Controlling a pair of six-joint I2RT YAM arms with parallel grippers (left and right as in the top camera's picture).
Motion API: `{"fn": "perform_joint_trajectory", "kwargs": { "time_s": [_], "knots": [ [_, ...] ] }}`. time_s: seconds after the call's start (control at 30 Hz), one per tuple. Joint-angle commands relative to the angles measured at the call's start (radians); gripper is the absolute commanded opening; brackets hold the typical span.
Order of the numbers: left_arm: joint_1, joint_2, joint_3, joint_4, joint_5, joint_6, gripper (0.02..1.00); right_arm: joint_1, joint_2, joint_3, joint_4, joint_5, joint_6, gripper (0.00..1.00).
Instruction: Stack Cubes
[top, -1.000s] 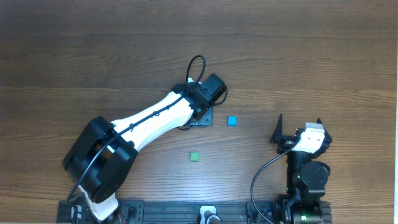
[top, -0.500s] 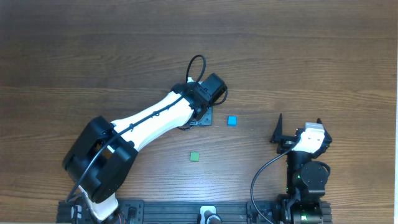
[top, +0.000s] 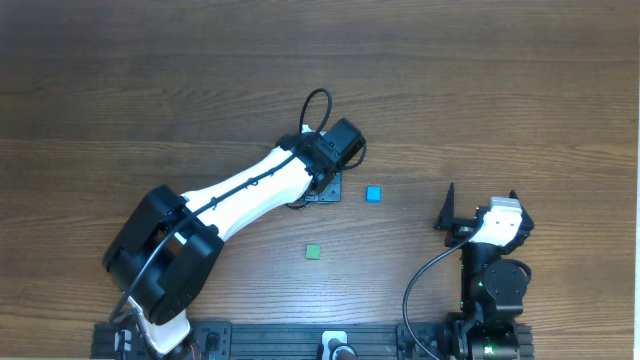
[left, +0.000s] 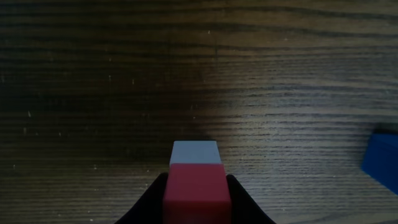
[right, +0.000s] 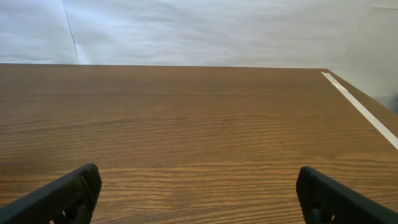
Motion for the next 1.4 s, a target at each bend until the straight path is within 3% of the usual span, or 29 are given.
{"fn": "perform_joint_trajectory", "kwargs": {
  "time_s": [0.03,0.27,0.67,0.87,1.0,1.13,1.4],
  "knots": [
    [0.001,0.016,0.011,0.003,-0.015,-0.018,0.200,-0.006,-0.009,-0.010,0.003,-0.008,0.003,0.993],
    [0.001,0.021,0.011,0.003,-0.015,-0.018,0.224,-0.006,-0.009,-0.010,0.003,-0.008,0.003,0.993],
    [0.001,0.030,0.011,0.003,-0.015,-0.018,0.424,-0.006,-0.009,-0.010,0.003,-0.008,0.003,0.991],
    [0.001,0.030,0.019,0.017,-0.024,-0.018,0.641,-0.006,-0.009,-0.010,0.003,-0.008,0.003,0.993],
    [0.003,0.030,0.107,-0.019,-0.058,-0.018,0.733,-0.006,-0.009,-0.010,0.003,-0.008,0.003,0.993],
    [0.033,0.031,0.235,-0.082,-0.075,-0.013,0.779,-0.006,-0.009,-0.010,0.003,-0.008,0.003,0.993],
    [0.113,0.126,0.362,-0.101,-0.067,0.021,0.768,-0.006,-0.009,-0.010,0.003,-0.008,0.003,0.993]
  ]
}}
